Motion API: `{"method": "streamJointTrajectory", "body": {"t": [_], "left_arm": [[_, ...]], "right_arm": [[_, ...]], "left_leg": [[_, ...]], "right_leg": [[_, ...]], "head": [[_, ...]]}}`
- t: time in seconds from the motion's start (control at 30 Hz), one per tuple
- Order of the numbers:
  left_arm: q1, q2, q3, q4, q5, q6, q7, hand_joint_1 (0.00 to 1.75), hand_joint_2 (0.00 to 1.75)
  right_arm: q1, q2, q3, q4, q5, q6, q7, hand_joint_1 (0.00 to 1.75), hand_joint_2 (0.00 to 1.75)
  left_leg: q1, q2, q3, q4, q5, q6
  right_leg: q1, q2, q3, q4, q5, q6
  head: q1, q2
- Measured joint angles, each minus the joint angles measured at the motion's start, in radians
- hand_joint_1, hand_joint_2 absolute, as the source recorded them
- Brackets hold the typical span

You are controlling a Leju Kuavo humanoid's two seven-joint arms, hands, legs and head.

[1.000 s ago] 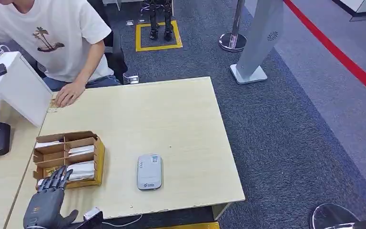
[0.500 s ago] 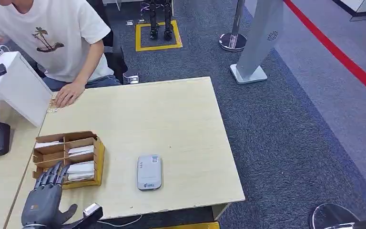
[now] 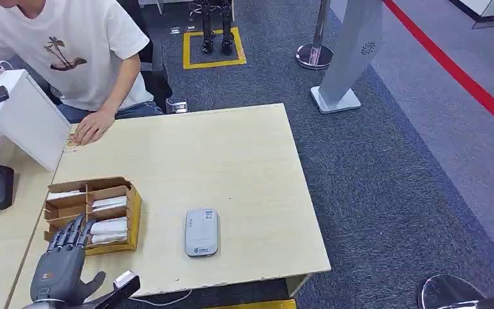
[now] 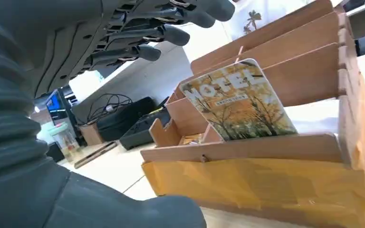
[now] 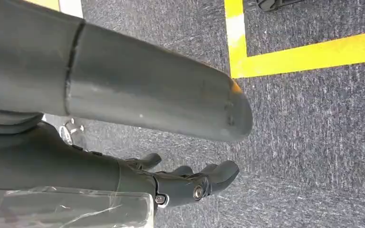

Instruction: Pass the card to the sensor for recognition and then transmit it.

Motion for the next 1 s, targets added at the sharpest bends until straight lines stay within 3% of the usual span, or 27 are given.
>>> {"method": "streamJointTrajectory", "body": {"t": [1.0], "left_arm": [[-0.011, -0.002, 0.065, 0.003, 0.002, -0.023, 0.007, 0.00, 1.75]], "right_arm": [[0.000, 0.000, 0.000, 0.000, 0.010, 0.000, 0.008, 0.00, 0.00]], "left_leg": [[0.000, 0.000, 0.000, 0.000, 0.000, 0.000]], "right_leg": [[0.000, 0.000, 0.000, 0.000, 0.000, 0.000]], "head": [[0.000, 0.000]]}}
